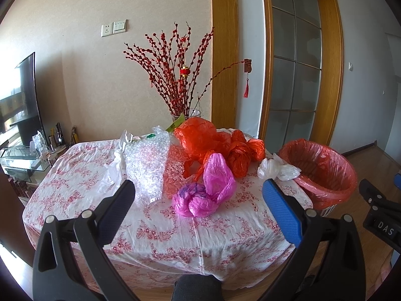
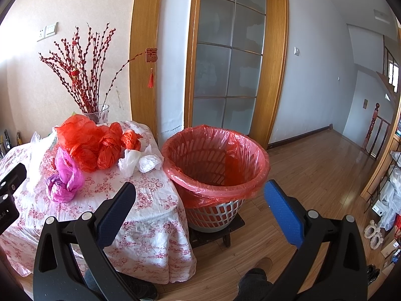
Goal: Collect trash
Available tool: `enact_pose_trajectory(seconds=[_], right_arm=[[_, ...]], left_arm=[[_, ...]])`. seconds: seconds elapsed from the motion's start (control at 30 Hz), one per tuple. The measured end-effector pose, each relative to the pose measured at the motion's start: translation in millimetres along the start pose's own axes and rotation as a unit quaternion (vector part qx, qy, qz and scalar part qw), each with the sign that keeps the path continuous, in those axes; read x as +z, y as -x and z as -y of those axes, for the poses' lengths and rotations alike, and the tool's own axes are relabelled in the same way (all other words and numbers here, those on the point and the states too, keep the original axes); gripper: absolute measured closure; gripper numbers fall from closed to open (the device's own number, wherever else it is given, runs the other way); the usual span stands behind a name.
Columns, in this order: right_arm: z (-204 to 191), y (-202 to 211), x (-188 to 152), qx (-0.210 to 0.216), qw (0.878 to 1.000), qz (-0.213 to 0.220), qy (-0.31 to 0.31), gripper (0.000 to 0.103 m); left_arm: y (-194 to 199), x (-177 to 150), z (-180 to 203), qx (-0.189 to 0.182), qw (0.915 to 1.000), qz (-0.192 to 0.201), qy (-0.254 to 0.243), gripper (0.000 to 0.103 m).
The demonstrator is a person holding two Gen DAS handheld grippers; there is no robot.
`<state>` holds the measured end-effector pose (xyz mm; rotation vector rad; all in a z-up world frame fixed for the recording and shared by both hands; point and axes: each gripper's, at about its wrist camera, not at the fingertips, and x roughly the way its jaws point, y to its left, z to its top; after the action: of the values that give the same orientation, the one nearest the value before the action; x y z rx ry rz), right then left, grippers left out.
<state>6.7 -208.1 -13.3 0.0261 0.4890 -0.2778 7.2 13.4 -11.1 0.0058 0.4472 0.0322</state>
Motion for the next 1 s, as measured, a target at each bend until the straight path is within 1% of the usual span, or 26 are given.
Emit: enact_pose_trajectory(seconds=[0.07, 0.17, 0.3, 0.4, 0.47, 0.53, 0.63, 0.73, 0.8, 0.83, 0.9, 1.0], right_arm=[[-1.4, -8.4, 1.5, 0.004, 1.0, -0.002, 0.0, 0.002], [-6.6, -23.2, 2.0, 0.016, 1.0, -0.01, -0.003, 0.002], [-18.5, -49.7, 7.5, 0.045, 0.999, -0.022, -0.006, 0.002], [-32.8, -70.9, 11.8, 0.065, 0.997, -0.027, 0.004, 0.002], [-45.2, -85.1, 15.8, 0.077, 0.996, -0.028, 0.017, 0.006], [-58.2, -99.5, 19.7, 0.083, 0.996, -0.028, 0.031, 0.008], [-73.0, -121.9, 25.8, 0.096, 0.994, -0.033, 0.042, 0.009], [-89.9, -146.4, 29.3, 0.101, 0.992, -0.048, 0.053, 0.009], [-98.8, -160.3, 28.0, 0.099, 0.991, -0.06, 0.063, 0.012], [-103.3, -167.9, 26.7, 0.097, 0.991, -0.069, 0.069, 0.016], [-108.1, -181.9, 23.3, 0.094, 0.989, -0.085, 0.078, 0.018], [-111.7, -197.5, 16.3, 0.101, 0.986, -0.108, 0.08, 0.025]], left_arm=[[-5.4, -1.5, -8.0, 0.01, 0.9999, -0.005, 0.006, 0.004], [-15.9, -2.7, -26.1, 0.034, 0.9991, -0.012, 0.02, 0.004], [-29.5, -4.1, -54.7, 0.068, 0.9967, -0.019, 0.041, 0.004], [-38.6, -1.5, -72.2, 0.084, 0.995, -0.02, 0.051, 0.004], [-45.4, 0.3, -80.3, 0.092, 0.9941, -0.021, 0.055, 0.004], [-52.3, 2.1, -88.0, 0.095, 0.9935, -0.021, 0.058, 0.004], [-63.3, 5.9, -95.8, 0.103, 0.9927, -0.022, 0.059, 0.004], [-73.8, 7.9, -102.8, 0.109, 0.992, -0.023, 0.06, 0.004], [-80.6, 8.3, -106.4, 0.113, 0.9913, -0.027, 0.061, 0.004], [-83.8, 8.4, -107.7, 0.113, 0.9912, -0.03, 0.062, 0.004], [-90.6, 8.1, -109.8, 0.106, 0.9914, -0.038, 0.066, 0.007], [-102.9, 8.2, -109.0, 0.091, 0.9919, -0.053, 0.071, 0.011]])
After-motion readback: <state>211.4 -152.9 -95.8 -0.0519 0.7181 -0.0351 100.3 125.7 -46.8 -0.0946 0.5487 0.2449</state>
